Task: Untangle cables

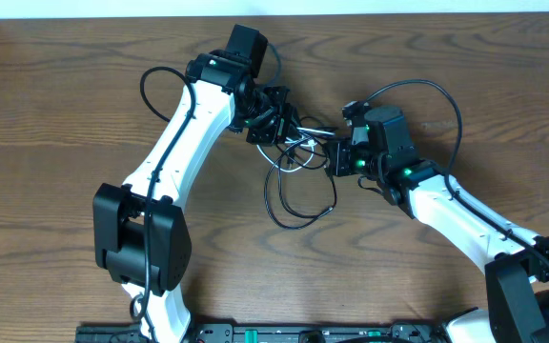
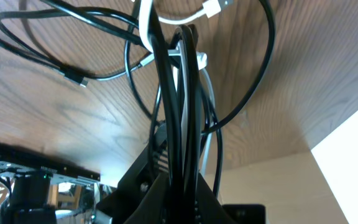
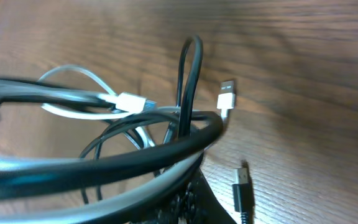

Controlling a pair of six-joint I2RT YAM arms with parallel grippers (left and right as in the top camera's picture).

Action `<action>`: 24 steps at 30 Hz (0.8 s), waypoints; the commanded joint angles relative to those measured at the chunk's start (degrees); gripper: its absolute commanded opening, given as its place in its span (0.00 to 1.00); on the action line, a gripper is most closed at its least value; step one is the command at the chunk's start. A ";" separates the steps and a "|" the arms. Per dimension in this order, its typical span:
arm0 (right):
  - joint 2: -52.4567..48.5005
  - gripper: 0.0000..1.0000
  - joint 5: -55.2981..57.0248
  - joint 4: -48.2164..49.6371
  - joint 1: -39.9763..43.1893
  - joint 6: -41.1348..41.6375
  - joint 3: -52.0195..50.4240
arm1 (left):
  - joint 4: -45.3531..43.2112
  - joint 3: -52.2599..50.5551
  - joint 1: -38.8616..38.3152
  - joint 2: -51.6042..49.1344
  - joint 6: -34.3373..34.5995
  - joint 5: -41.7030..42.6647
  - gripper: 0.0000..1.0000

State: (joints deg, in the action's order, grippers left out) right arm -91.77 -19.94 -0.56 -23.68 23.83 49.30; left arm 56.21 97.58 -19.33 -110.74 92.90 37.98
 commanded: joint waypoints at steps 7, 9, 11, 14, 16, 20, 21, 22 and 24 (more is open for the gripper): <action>0.28 0.01 -24.15 -0.02 4.07 -11.17 -0.35 | -1.53 0.09 0.79 0.26 -0.42 -12.63 0.08; 0.37 0.01 -28.70 -0.11 5.60 -12.13 -0.35 | -1.66 0.09 1.60 0.26 -0.42 -14.25 0.08; 0.37 0.01 -33.00 -0.11 7.17 -12.20 -0.35 | -1.64 0.09 2.62 0.26 -0.44 -14.73 0.08; 0.37 0.01 -39.56 -0.07 8.92 -13.86 -0.35 | -1.64 0.11 4.24 0.24 -0.44 -15.43 0.08; 0.37 0.01 -44.30 -0.07 10.05 -15.26 -0.35 | -1.42 0.09 5.29 0.24 -0.46 -17.09 0.08; 0.37 0.01 -47.76 -0.07 12.15 -16.24 -0.35 | 0.79 0.09 6.88 0.22 -0.48 -20.02 0.08; 0.37 0.01 -47.76 -0.04 12.68 -16.24 -0.35 | 1.49 0.09 7.17 0.15 -0.48 -20.68 0.08; 0.37 0.01 -47.74 -0.04 13.29 -16.24 -0.35 | 2.19 0.09 7.39 0.15 -0.48 -21.38 0.08; 0.37 0.01 -47.69 -0.04 14.58 -16.20 -0.35 | 3.65 0.09 7.54 0.04 -0.48 -23.10 0.08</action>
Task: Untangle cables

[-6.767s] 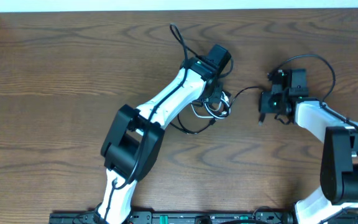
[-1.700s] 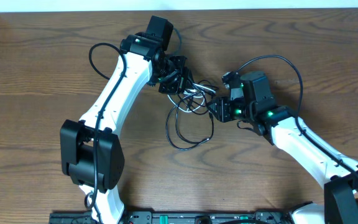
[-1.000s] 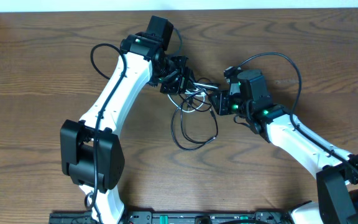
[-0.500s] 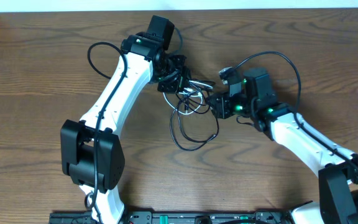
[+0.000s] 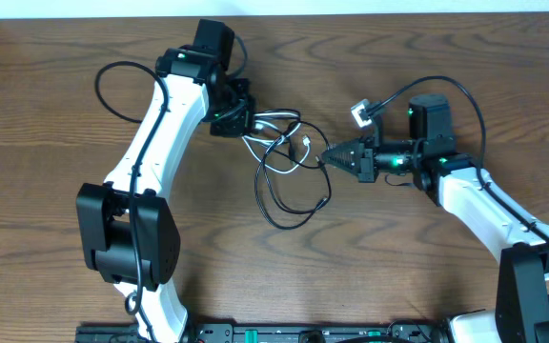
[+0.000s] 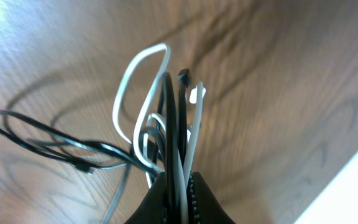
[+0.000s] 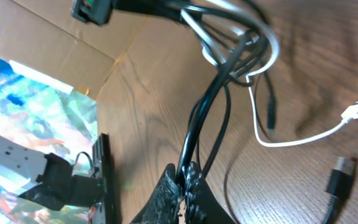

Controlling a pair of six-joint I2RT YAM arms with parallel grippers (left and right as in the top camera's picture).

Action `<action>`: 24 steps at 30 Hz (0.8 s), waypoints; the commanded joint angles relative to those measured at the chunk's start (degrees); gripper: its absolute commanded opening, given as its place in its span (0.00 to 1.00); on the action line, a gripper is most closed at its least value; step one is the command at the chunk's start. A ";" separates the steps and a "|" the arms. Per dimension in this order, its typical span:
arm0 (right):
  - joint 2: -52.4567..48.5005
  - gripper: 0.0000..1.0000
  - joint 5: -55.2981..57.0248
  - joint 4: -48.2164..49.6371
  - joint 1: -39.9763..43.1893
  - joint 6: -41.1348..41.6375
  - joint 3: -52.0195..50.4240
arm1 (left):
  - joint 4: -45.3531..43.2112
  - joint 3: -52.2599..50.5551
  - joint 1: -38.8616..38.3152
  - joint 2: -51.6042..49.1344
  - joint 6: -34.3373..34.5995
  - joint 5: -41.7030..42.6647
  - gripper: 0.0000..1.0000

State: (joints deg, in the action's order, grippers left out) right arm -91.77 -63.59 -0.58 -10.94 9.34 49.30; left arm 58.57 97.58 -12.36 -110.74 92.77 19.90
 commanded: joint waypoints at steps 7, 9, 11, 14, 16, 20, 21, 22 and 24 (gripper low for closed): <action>0.37 0.01 0.61 -1.53 4.66 -0.61 -0.35 | 3.82 -0.52 0.57 -0.50 -0.37 -7.15 0.08; 0.37 0.01 3.82 -2.75 4.96 -0.61 -0.35 | 3.87 -0.96 0.55 -0.50 -0.35 -7.10 0.08; 0.37 0.01 7.28 -4.37 4.96 -0.63 -0.35 | 4.26 -1.01 0.50 -0.50 -0.42 -7.08 0.08; 0.37 0.04 8.44 -5.90 4.44 -0.85 -0.35 | 4.85 -1.05 0.28 -0.50 -1.03 -5.73 0.08; 0.37 0.30 8.63 -5.88 4.07 -0.87 -0.35 | 4.87 -1.05 0.28 -0.50 -1.97 -4.00 0.08; 0.35 0.50 11.91 -5.66 3.69 -0.85 -0.35 | 4.85 -1.05 0.28 -0.50 -3.80 1.77 0.08; 0.35 0.50 13.05 -5.66 3.63 -0.85 -0.35 | 4.85 -1.05 0.20 -0.50 -4.44 3.37 0.08; 0.35 0.49 13.73 -5.66 3.58 -0.85 -0.35 | 4.85 -1.05 0.09 -0.50 -4.94 4.63 0.08; 0.35 0.49 14.01 -5.64 3.26 -0.87 -0.35 | 4.85 -1.05 -0.11 -0.50 -5.75 6.51 0.08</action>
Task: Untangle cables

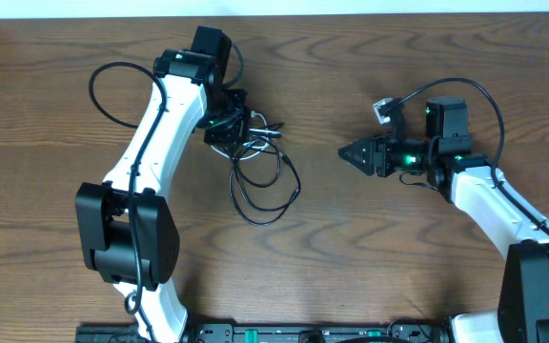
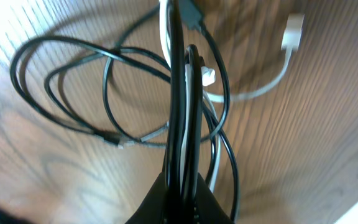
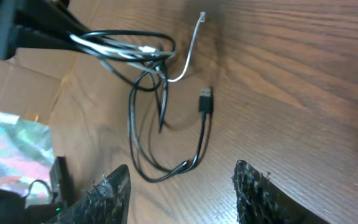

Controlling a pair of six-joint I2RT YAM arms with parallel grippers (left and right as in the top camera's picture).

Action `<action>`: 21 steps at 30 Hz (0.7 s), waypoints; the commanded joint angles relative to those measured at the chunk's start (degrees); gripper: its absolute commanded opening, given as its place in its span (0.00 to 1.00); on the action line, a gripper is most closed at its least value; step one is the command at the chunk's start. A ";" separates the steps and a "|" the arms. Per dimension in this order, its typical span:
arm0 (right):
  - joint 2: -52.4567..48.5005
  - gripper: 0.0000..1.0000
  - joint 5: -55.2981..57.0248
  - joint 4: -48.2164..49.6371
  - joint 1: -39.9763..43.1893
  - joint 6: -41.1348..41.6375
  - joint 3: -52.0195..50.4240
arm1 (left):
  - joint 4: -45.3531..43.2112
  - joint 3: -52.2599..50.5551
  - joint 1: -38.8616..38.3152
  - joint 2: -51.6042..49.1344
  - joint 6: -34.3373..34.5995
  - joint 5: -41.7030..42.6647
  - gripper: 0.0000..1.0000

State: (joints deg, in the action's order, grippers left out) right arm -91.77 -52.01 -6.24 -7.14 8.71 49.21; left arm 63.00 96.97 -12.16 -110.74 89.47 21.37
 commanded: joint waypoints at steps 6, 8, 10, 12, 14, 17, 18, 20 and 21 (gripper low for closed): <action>-0.15 0.41 8.35 -0.24 -3.41 0.13 -0.26 | 0.42 -0.44 -0.55 -0.50 -2.43 8.28 0.08; -0.55 0.38 11.50 -0.26 -4.96 0.72 -0.26 | 0.39 -0.42 -0.55 -0.50 -2.43 10.05 0.08; -1.01 0.37 13.53 0.09 -6.62 0.74 -0.26 | 0.39 -0.42 -0.55 -0.50 -2.49 11.72 0.08; -1.40 0.37 15.32 0.50 -8.13 1.01 -0.26 | 0.42 -0.44 -0.55 -0.50 -2.73 12.13 0.08; -1.88 0.37 16.09 1.03 -9.49 1.16 -0.26 | 0.42 -0.44 -0.55 -0.50 -2.89 12.15 0.08; -3.08 0.37 16.28 2.62 -11.37 2.03 -0.26 | 0.44 -0.44 -0.55 -0.50 -2.89 13.40 0.08; -3.54 0.37 16.59 3.15 -11.78 2.60 -0.26 | 0.44 -0.44 -0.55 -0.50 -2.89 14.05 0.08; -4.90 0.36 17.16 4.66 -12.72 3.96 -0.26 | 0.42 -0.44 -0.55 -0.50 -3.15 15.52 0.07; -5.64 0.36 17.14 5.60 -13.16 4.63 -0.26 | 0.42 -0.44 -0.55 -0.50 -3.52 16.26 0.08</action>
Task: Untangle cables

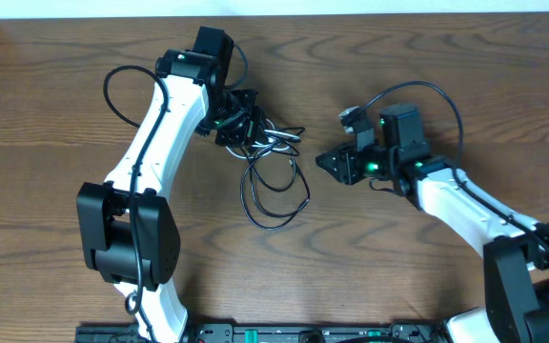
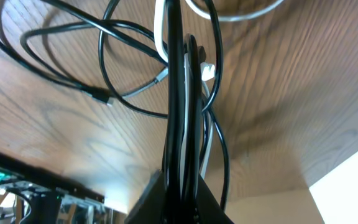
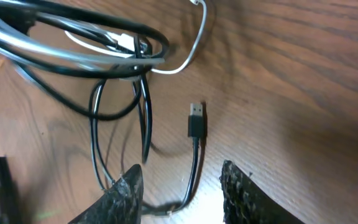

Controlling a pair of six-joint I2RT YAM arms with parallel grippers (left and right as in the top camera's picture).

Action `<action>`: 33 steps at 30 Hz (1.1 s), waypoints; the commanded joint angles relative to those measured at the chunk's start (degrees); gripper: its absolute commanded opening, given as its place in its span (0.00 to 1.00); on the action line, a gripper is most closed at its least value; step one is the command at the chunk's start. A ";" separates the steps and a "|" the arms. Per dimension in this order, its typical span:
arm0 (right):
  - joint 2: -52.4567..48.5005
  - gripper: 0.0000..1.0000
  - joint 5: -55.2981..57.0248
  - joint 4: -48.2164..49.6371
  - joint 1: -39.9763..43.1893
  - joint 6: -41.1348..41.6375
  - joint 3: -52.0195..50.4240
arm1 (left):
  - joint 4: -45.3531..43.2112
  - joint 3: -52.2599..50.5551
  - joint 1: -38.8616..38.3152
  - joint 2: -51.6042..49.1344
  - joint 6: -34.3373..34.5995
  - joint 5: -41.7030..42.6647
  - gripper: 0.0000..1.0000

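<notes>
A tangle of black and white cables (image 1: 273,152) lies at mid-table, with one black loop (image 1: 276,203) trailing toward the front. My left gripper (image 1: 242,121) is shut on a bundle of black and white strands (image 2: 182,112) and holds them lifted. My right gripper (image 1: 326,162) stands open just right of the tangle, nothing between its fingers (image 3: 127,194). In the right wrist view a black USB plug (image 3: 196,127) lies on the wood ahead of the open jaws, and a white cable (image 3: 190,55) curves beyond it. More black loops (image 2: 98,68) rest on the table under the left gripper.
Brown wooden table (image 1: 465,76) all round. A cardboard edge shows at the far left. The right arm's own black cable (image 1: 437,90) arcs above its wrist. A black rail (image 1: 255,333) runs along the front edge.
My right gripper, still open, has moved left and now sits closer to the tangle, over the USB plug. The left gripper has shifted slightly right with the bundle, and the loops have spread rightward.
At first both grippers were close together inside the tangle. Then the arms stood apart, the right gripper shut on black strands stretched from the left one. After that the right gripper was open and empty, the tangle with the left. Now the right is back near it.
</notes>
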State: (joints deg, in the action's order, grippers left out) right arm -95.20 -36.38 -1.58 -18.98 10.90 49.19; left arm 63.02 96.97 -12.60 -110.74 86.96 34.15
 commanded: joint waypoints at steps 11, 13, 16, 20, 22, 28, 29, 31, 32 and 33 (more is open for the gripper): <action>-6.19 0.34 -1.70 6.80 -4.76 3.61 -0.24 | 0.39 -0.44 -0.11 -0.50 -1.66 4.17 0.08; -6.19 0.33 -1.29 6.75 -4.74 3.58 -0.24 | 0.39 -0.42 -0.11 -0.50 -1.68 4.22 0.08; -6.21 0.31 -0.96 7.19 -4.79 3.17 -0.24 | 0.42 -0.44 -0.44 -0.50 -2.29 4.28 0.08; -6.88 0.31 1.84 9.62 -5.62 2.73 -0.24 | 0.42 -0.44 -0.61 -0.50 -2.27 5.25 0.08; -7.72 0.32 1.44 11.52 -6.23 2.80 -0.24 | 0.37 -0.42 -0.61 -0.50 -2.25 6.19 0.08; -9.99 0.34 1.79 14.47 -7.37 3.45 -0.24 | 0.37 -0.44 -0.61 -0.50 -2.25 7.98 0.07; -10.51 0.34 2.34 15.21 -7.37 3.43 -0.24 | 0.35 -0.44 -0.59 -0.50 -2.25 8.68 0.08; -11.02 0.21 3.87 17.22 -7.37 3.41 -0.24 | 0.35 -0.42 -0.59 -0.50 -2.25 9.81 0.08; -11.34 0.01 4.35 18.62 -7.37 3.43 -0.24 | 0.35 -0.42 -0.61 -0.50 -2.25 10.23 0.08; -11.61 0.01 4.59 19.98 -7.37 3.43 -0.24 | 0.35 -0.42 -0.61 -0.50 -2.25 10.43 0.07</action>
State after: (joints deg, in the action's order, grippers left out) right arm -105.89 -33.65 16.36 -26.06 14.26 48.97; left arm 63.02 96.97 -13.02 -110.76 85.43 41.50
